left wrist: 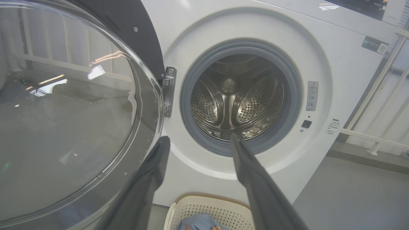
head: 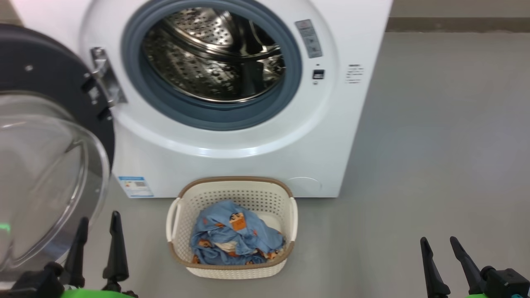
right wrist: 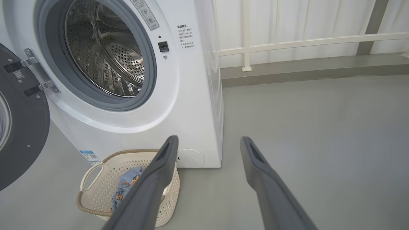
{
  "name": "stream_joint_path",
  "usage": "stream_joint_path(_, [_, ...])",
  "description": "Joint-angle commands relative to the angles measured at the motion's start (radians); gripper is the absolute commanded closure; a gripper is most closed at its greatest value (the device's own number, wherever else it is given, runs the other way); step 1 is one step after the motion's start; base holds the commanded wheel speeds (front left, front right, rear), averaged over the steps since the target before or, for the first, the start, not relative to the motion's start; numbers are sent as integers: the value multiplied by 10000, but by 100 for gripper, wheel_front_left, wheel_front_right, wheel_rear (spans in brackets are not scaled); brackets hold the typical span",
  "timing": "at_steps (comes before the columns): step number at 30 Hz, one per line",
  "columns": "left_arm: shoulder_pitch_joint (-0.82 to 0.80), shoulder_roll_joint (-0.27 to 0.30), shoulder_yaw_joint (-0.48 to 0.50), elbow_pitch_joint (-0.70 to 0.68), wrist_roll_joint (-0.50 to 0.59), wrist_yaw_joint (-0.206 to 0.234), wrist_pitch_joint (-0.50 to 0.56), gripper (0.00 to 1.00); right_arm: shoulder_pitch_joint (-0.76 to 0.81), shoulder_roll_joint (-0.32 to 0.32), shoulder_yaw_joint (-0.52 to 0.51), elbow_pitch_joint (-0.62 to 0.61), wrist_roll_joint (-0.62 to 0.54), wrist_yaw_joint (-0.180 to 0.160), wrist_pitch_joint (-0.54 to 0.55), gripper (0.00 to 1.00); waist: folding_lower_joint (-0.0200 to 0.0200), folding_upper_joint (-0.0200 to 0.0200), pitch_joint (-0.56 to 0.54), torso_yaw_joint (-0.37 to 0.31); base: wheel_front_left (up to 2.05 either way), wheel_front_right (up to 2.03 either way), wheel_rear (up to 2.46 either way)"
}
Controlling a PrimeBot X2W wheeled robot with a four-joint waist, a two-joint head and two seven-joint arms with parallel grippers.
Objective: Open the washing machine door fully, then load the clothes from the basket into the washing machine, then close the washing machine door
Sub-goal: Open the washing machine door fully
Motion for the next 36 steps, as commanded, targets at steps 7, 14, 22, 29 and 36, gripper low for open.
stream_joint_path(7, [262,103,-19,58,224,-81,-351,0,-45,-158,176,-338,-24,16,-120,0,-1,0,98,-864,0,0,0])
stream_joint_path(14, [701,-6,-27,-428,759,-90,-364,0,57,-114,34,-513,-28,16,-120,0,-1,0,99,-1068,0,0,0])
stream_joint_path(22, [1162,-132,101,-748,1031,-92,-366,0,290,-46,-144,-606,-61,16,-120,0,-1,0,43,-1079,0,0,0])
stream_joint_path(29, [1331,-185,181,-862,1125,-93,-367,0,354,-41,-118,-614,-114,16,-120,0,-1,0,-31,-1088,0,0,0])
stream_joint_path(36, [1508,-199,268,-832,1154,-93,-367,0,318,-170,63,-634,-124,16,-120,0,-1,0,-112,-1079,0,0,0])
